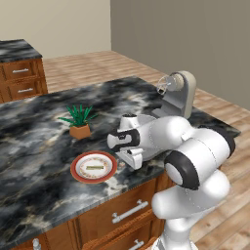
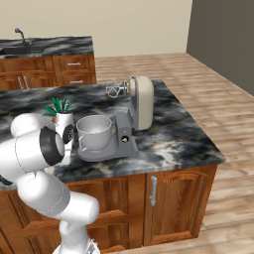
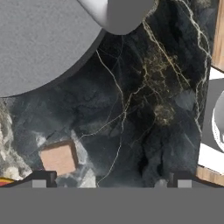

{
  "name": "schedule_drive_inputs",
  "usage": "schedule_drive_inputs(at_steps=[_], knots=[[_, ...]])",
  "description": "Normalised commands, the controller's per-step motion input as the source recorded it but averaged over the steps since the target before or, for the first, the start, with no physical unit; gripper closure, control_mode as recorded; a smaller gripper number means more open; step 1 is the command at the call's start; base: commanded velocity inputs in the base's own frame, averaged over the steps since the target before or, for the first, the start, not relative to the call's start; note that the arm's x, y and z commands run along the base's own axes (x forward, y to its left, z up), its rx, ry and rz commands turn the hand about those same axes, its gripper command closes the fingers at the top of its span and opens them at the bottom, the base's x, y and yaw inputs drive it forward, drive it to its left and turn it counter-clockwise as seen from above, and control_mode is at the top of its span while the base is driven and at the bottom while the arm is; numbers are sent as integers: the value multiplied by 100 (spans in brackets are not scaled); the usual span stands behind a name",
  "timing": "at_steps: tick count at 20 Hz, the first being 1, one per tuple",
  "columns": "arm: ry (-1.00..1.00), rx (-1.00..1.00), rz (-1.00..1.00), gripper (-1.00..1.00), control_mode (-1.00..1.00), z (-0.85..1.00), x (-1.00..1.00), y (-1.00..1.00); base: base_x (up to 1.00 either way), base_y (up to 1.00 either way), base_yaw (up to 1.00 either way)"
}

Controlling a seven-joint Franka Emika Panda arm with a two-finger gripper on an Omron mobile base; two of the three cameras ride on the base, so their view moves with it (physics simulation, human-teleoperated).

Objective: Add butter and sugar cubes to the stand mixer bowl and then turn on the stand mixer to begin making frosting.

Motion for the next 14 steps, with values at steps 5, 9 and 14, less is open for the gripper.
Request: schedule_drive_inputs(at_steps=[5, 9, 14], knots=[[4, 0, 0, -100, -100, -7, 9, 4, 0, 0, 0], [1, 0, 1, -100, -100, -2, 6, 0, 0, 0, 0], [0, 0, 1, -100, -100, -6, 0, 0, 0, 0, 0]])
